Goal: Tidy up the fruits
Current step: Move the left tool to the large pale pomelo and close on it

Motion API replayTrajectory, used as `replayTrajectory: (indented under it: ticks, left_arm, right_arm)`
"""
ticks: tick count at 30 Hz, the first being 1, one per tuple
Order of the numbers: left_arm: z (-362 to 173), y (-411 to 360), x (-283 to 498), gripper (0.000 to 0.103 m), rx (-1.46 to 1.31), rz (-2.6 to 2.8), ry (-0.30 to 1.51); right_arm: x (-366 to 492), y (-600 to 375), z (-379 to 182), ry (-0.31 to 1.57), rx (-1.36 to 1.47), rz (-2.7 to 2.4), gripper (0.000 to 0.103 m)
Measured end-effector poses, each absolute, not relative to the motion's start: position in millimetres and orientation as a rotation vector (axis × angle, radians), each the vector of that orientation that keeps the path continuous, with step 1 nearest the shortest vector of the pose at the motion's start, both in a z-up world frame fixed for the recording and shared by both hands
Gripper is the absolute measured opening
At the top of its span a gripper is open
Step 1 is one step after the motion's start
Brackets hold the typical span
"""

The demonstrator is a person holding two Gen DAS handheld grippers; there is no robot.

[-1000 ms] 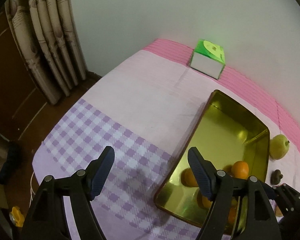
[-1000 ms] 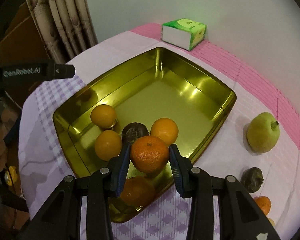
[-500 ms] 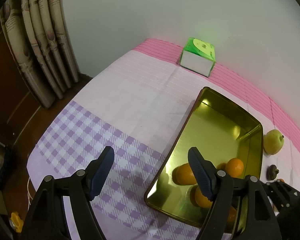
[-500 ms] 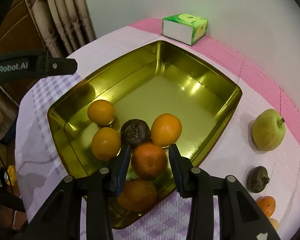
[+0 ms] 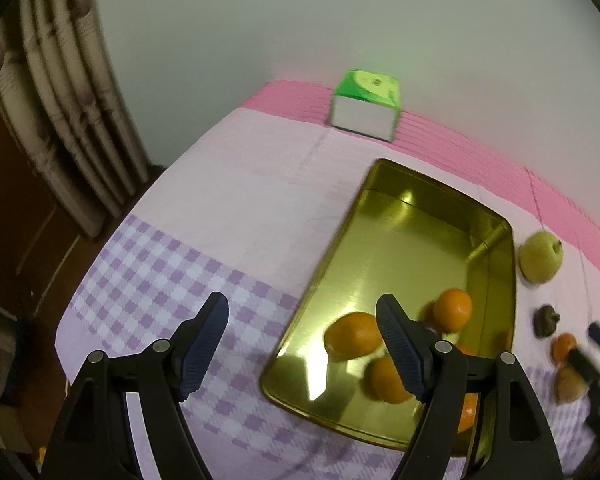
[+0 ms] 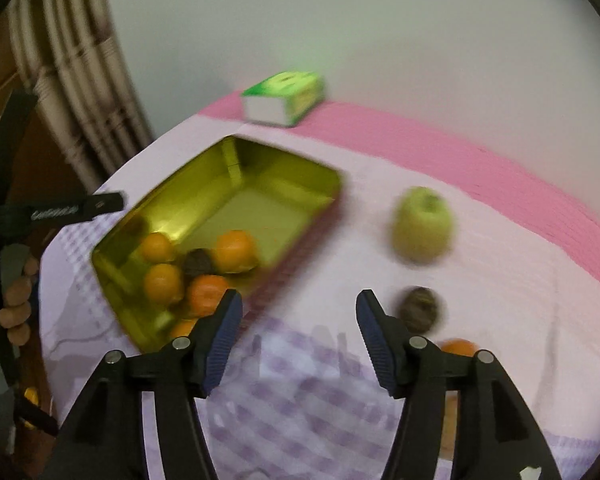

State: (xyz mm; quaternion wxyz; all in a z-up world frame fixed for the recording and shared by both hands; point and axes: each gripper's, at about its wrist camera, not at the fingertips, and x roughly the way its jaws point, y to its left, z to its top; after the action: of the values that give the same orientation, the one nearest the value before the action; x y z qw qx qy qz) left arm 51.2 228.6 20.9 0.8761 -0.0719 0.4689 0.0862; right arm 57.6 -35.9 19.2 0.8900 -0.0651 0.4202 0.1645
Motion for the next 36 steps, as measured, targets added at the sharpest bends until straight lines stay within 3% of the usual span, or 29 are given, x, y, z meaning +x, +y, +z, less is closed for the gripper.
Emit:
replayTrajectory:
  ticks: [16, 20, 24, 28, 36]
  left_arm:
    - [18.6, 91.8, 23.5, 0.077, 0.024, -0.175, 1.006]
    - [11.9, 46.5, 17.3, 0.077, 0.049, -0.277, 1.052]
    - [7.0, -0.7, 9.5, 0.077, 0.086, -0.374, 1.091]
    - [1.3, -42.2, 9.1, 0.077, 0.107, -0.424, 1.103]
    - [-13.2, -91.3, 10.9, 0.077, 0.112, -0.487, 1.149]
  right_arm:
    - [17.9, -247.5, 3.8, 0.878, 0.017, -0.095, 0.07]
    - [10.6, -265.3, -5.0, 0.887, 0.046, -0.109, 0.07]
    - [12.0, -272.5, -9.8, 0.879, 0.088, -0.11, 0.079]
    - [12.2, -275.3, -14.5, 0.887, 0.078, -0.139, 0.08]
    - [12.0, -292.0, -18.1, 0.899, 0.068, -0.196, 0.084]
